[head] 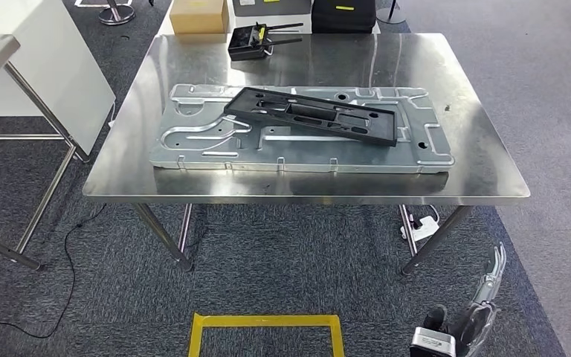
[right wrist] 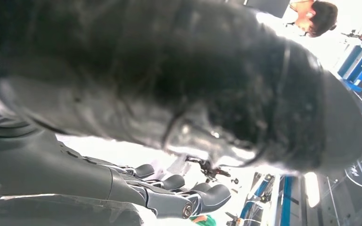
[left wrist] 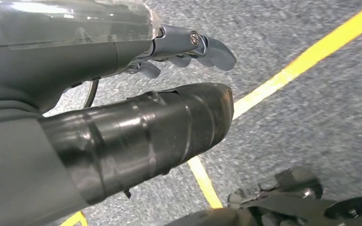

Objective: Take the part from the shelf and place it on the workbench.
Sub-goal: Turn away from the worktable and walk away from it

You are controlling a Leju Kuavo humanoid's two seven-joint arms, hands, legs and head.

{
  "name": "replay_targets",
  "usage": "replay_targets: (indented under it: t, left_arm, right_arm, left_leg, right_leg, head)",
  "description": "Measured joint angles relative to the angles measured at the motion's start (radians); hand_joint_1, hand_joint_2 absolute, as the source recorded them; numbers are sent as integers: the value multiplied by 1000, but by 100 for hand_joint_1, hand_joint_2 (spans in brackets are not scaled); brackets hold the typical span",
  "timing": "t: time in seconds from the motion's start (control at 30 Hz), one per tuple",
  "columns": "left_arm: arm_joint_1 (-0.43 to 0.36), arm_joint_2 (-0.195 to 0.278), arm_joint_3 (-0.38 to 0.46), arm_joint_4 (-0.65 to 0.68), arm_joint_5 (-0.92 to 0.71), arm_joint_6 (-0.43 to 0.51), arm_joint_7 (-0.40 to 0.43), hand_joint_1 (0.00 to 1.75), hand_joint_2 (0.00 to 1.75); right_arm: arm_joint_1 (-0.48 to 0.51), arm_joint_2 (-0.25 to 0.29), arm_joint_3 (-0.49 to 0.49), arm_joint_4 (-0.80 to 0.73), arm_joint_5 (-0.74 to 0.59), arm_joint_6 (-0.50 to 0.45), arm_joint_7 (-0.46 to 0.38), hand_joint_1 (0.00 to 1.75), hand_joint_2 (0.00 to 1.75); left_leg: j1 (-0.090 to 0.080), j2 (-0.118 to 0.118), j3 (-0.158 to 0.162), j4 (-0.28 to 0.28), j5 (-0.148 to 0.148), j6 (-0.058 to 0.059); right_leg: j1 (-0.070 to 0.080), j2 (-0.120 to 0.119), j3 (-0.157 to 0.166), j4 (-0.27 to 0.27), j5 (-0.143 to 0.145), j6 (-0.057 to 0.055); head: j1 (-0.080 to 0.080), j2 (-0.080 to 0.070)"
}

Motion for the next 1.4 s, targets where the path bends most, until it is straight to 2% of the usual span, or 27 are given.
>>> replay_targets:
  t: [0.07,0.13,0.17,0.27,0.3,0.37,0.43,0.47,0.5,0.53,0.57,0.63,0.7,0.77,0.8,0.87,0.93,0.97,1.0,1.03,1.1,1.13,1.17,1.27,1.3,1.33,1.4]
  left_arm:
    - [-1,1,0,0,0,0,0,0,0]
    - [-2,1,0,0,0,0,0,0,0]
    - [-2,1,0,0,0,0,-1,0,0]
    - [-2,2,0,0,0,-1,-2,0,0]
    - [-2,1,0,0,0,-2,-2,0,0]
    - [-3,1,0,0,0,-2,-2,0,0]
    - [-2,2,0,0,-1,-2,-3,0,0]
    - [-1,2,0,0,-1,-2,-3,0,0]
    - [-1,2,0,0,-2,-2,-4,0,0]
    - [-1,2,0,0,-2,-2,-5,0,0]
    - [-1,2,0,0,-3,-2,-6,0,0]
    - [-1,1,0,0,-3,-2,-6,0,0]
    - [-2,0,0,0,-3,-2,-6,0,0]
    - [-1,0,0,0,-3,-2,-6,0,0]
    - [-1,0,0,0,-3,-2,-6,0,0]
    - [-1,0,0,0,-3,-2,-6,0,0]
    - [0,0,0,0,-3,-3,-6,0,0]
    - [0,0,0,0,-3,-3,-6,0,0]
    - [1,0,0,0,-4,-3,-6,0,0]
    - [1,0,0,0,-4,-3,-6,0,0]
    - [0,0,0,0,-5,-3,-6,0,0]
    - [-1,0,0,0,-5,-3,-6,0,0]
    - [-1,0,0,0,-6,-3,-6,0,0]
    - [1,0,0,0,-8,-4,-6,0,0]
    - [1,0,0,0,-8,-4,-6,0,0]
    - [0,0,0,0,-9,-3,-4,0,0]
    - [-1,0,0,0,-8,-3,1,0,0]
  right_arm:
    - [0,0,-2,0,0,0,0,0,0]
    - [1,0,-4,-1,0,0,0,0,0]
    - [1,0,-5,-2,0,0,-1,0,0]
    - [3,0,-6,-4,-1,0,-1,0,0]
    - [4,0,-6,-4,-1,0,0,0,0]
    - [5,0,-7,-4,-1,0,0,0,0]
    - [6,0,-9,-5,-2,0,0,0,0]
    - [7,0,-10,-5,-2,0,0,0,0]
    - [7,0,-11,-5,-2,0,0,0,0]
    - [8,0,-12,-5,-2,0,0,0,0]
    - [8,0,-12,-5,-1,0,0,0,0]
    - [7,0,-12,-6,-1,0,0,0,0]
    - [9,0,-13,-10,-2,0,-1,0,0]
    - [10,-1,-13,-12,-4,0,-2,0,0]
    - [10,-1,-13,-13,-4,0,-2,0,0]
    - [10,0,-13,-14,-3,0,-2,0,0]
    - [11,0,-14,-14,-3,0,-1,0,0]
    - [12,-1,-14,-14,-2,0,-1,0,0]
    - [12,-1,-14,-14,-2,0,0,0,0]
    - [12,-1,-15,-14,-2,0,0,0,0]
    - [13,0,-15,-14,-1,0,1,0,0]
    - [13,0,-16,-14,0,0,2,0,0]
    - [13,0,-16,-14,0,0,3,0,0]
    - [14,-1,-17,-14,1,0,4,0,0]
    - [15,-1,-18,-14,2,0,4,0,0]
    - [16,-1,-18,-15,2,0,5,0,0]
    - [17,-1,-19,-15,4,0,5,0,0]
  left_leg:
    - [6,0,84,-116,44,-7]
    - [5,-3,149,-220,64,-1]
    - [2,-5,158,-240,61,6]
    - [1,-6,144,-244,74,34]
    - [1,-4,137,-246,81,44]
    - [1,0,120,-248,98,58]
    - [-2,2,101,-245,113,63]
    - [-3,2,90,-243,121,63]
    - [-5,3,80,-241,128,62]
    - [-6,3,71,-240,134,61]
    - [-7,2,65,-239,139,59]
    - [-9,1,57,-239,149,51]
    - [-8,2,54,-241,160,39]
    - [-6,1,51,-241,166,25]
    - [-5,1,45,-231,154,20]
    - [-3,-1,17,-158,84,13]
    - [-2,-1,-20,-35,1,7]
    - [-2,-1,-27,9,-16,4]
    - [-1,-1,-19,23,-12,2]
    - [-1,0,7,-1,9,1]
    - [-1,0,100,-133,52,3]
    - [-3,-1,138,-193,62,8]
    - [-5,-1,160,-234,63,13]
    - [-7,-1,155,-252,66,35]
    - [-6,0,150,-254,73,44]
    - [-4,2,144,-256,81,53]
    - [-4,4,128,-257,96,65]
  right_leg:
    - [-5,0,-25,20,6,8]
    - [-5,1,-40,38,11,18]
    - [-4,2,-45,43,15,23]
    - [-4,4,-52,50,20,43]
    - [-6,5,-60,65,1,49]
    - [-10,9,-89,148,-79,57]
    - [-11,10,-122,269,-155,62]
    - [-11,10,-125,305,-167,63]
    - [-11,10,-110,306,-159,62]
    - [-10,10,-75,267,-137,59]
    - [-10,10,-25,198,-112,54]
    - [-4,12,63,62,-84,42]
    - [4,12,86,10,-80,33]
    - [4,11,78,1,-65,23]
    - [2,9,73,-5,-57,16]
    - [-2,5,60,-12,-39,3]
    - [0,3,39,-10,-25,-2]
    - [1,2,28,-8,-19,-1]
    - [1,1,16,-3,-14,0]
    - [0,1,4,3,-9,2]
    - [0,1,-16,21,-4,8]
    - [1,1,-24,29,-1,12]
    - [2,1,-29,36,1,16]
    - [3,1,-37,46,10,34]
    - [2,3,-43,57,0,40]
    - [0,6,-53,81,-24,46]
    - [-3,10,-86,181,-108,54]
  head:
    - [0,0]
    - [0,0]
    - [0,0]
    - [1,0]
    - [1,0]
    - [1,0]
    - [1,0]
    - [1,0]
    - [1,0]
    - [1,0]
    - [1,0]
    - [1,0]
    - [1,0]
    - [1,0]
    - [0,0]
    - [-2,0]
    - [-4,0]
    - [-4,0]
    - [-4,0]
    - [-4,0]
    - [-4,0]
    - [-4,0]
    - [-3,0]
    - [-3,0]
    - [-2,0]
    - [-2,0]
    - [-2,0]
